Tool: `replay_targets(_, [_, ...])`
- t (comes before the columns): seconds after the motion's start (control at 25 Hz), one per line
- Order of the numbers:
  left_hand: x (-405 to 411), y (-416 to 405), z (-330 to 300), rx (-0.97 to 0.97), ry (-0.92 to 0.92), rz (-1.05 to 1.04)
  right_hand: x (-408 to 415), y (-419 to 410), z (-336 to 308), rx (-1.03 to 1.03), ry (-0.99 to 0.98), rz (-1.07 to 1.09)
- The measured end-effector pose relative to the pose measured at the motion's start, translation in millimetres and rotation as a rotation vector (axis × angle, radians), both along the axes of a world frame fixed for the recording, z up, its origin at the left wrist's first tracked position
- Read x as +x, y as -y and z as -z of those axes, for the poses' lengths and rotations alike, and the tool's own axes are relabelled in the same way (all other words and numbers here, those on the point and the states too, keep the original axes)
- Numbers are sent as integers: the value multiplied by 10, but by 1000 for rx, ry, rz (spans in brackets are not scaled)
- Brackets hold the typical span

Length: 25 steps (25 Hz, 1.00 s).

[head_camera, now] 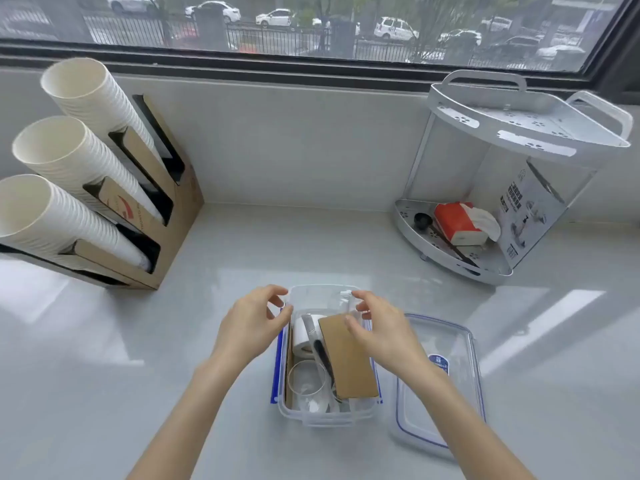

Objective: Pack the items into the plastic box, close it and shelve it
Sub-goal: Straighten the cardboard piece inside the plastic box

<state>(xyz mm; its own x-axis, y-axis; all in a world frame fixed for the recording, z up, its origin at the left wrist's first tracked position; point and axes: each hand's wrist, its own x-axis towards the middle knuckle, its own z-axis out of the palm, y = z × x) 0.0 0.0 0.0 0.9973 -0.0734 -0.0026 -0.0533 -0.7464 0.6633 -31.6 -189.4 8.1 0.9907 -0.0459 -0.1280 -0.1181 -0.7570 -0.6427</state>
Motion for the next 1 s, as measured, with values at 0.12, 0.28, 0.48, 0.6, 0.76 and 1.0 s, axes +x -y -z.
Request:
replay_targets(0.12, [-69,-1,118,46,-72,-37,-49,-31,148,-15,-80,1])
replay_targets(0.28, [-174,25,281,75,-167,-71,-111,-81,249,-58,-159,18])
replay_targets(0.48, [-254,73,395,111,-235,-86,-109,-142,271,-114,-155,26])
replay_targets(0.6, [-279,112,447,102,-262,-92,-95,-161,306,-128,-156,41])
replay_targets(0.76, [-299,164,510,72,-267,-102,-94,-184,348,-115,-133,84])
replay_targets(1.0, [-303,186,516,55,-208,-123,-97,-144,342,86,-98,182])
